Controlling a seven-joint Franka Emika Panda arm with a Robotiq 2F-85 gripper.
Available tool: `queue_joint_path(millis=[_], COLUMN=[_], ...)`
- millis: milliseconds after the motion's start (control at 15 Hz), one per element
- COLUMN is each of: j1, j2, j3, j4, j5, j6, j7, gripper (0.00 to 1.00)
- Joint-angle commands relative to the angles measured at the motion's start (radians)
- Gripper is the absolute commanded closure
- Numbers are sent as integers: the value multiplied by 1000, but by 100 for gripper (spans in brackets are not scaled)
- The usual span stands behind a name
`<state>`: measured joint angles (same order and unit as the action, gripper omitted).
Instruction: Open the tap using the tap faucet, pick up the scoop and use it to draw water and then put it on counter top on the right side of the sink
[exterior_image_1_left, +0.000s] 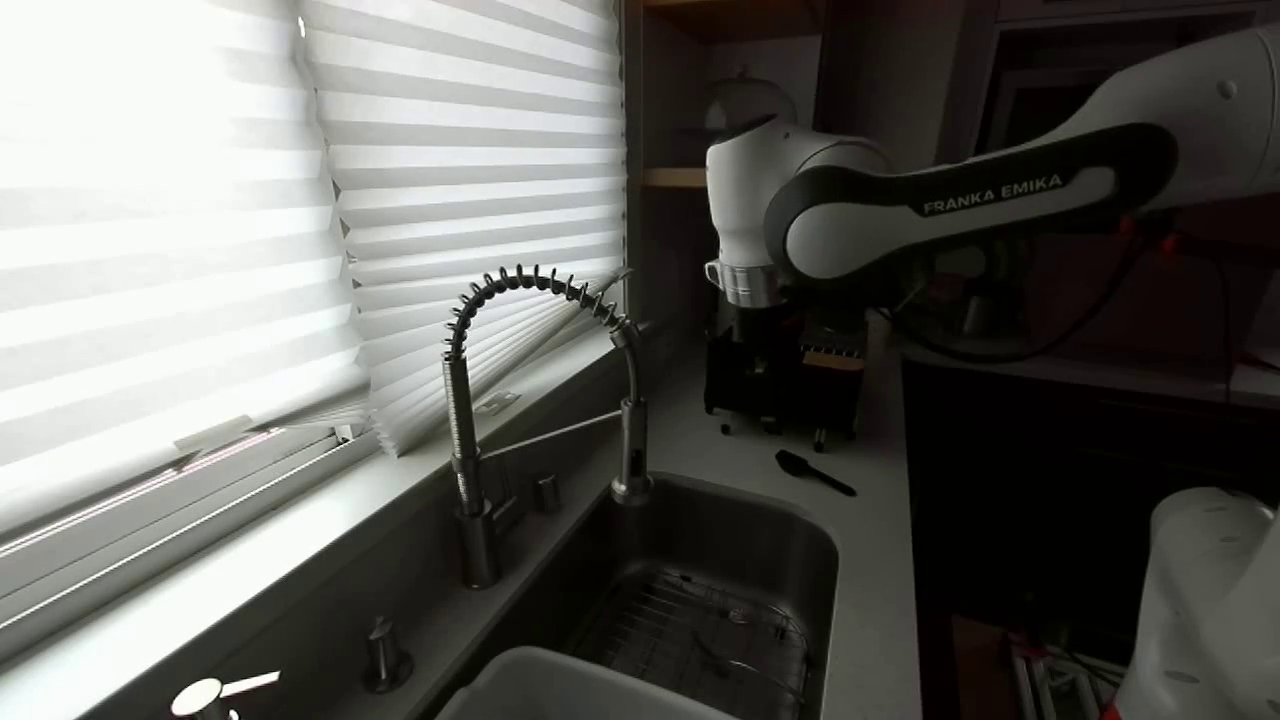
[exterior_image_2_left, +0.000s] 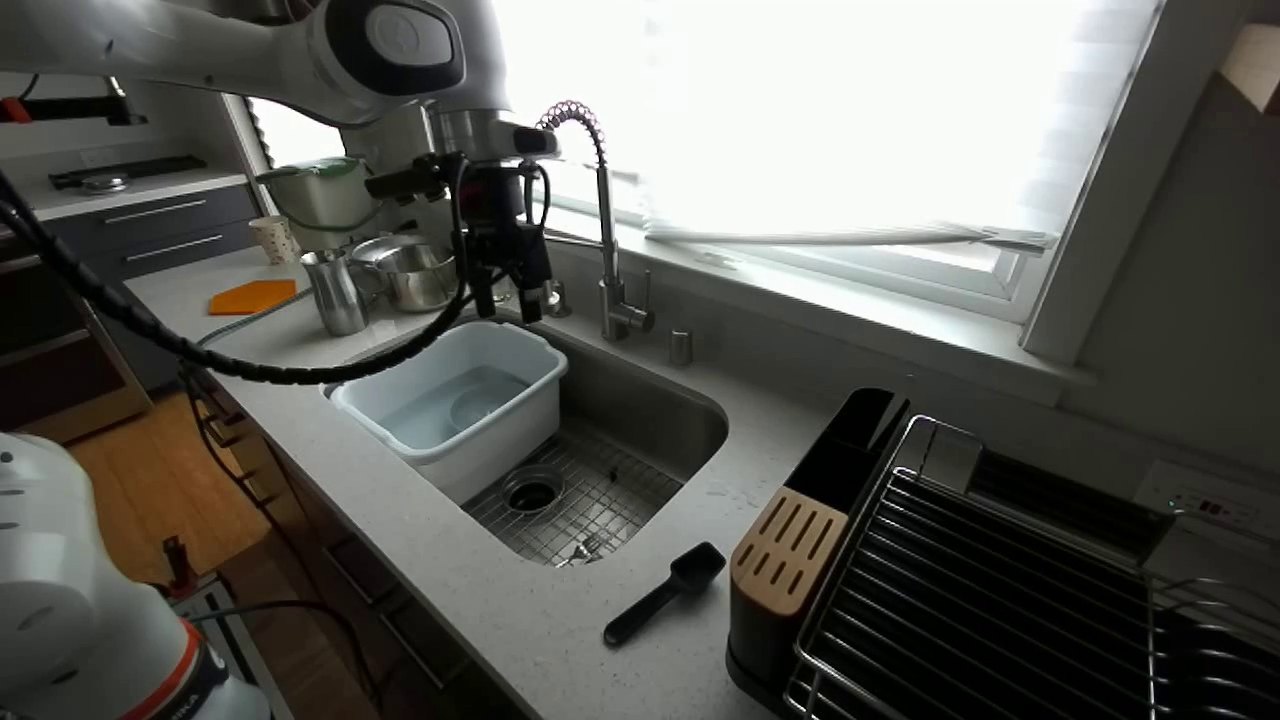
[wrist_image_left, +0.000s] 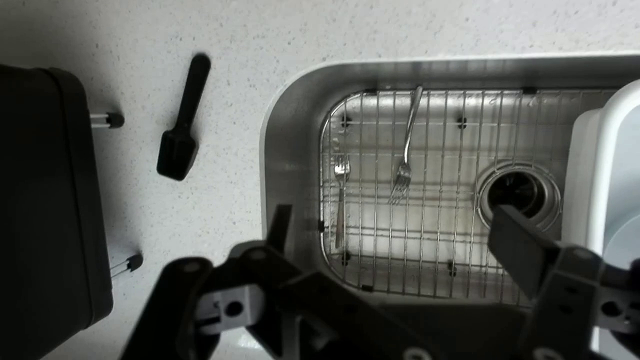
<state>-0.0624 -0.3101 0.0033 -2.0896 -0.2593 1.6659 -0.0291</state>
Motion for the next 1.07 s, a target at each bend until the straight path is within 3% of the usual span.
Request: queue_joint_path(millis=[0, 267, 533, 600, 1000], j1=[-2, 3, 14, -9, -10], j2=[24, 74, 130, 105, 111], j3=[-71, -171, -226, -193, -191], j4=[-27, -41, -31, -32, -28], j5=[18, 212, 452, 367, 377], j6=[177, 388, 453, 431, 432], j7=[-92, -284, -503, -420, -431], gripper=[0, 0, 0, 0, 0])
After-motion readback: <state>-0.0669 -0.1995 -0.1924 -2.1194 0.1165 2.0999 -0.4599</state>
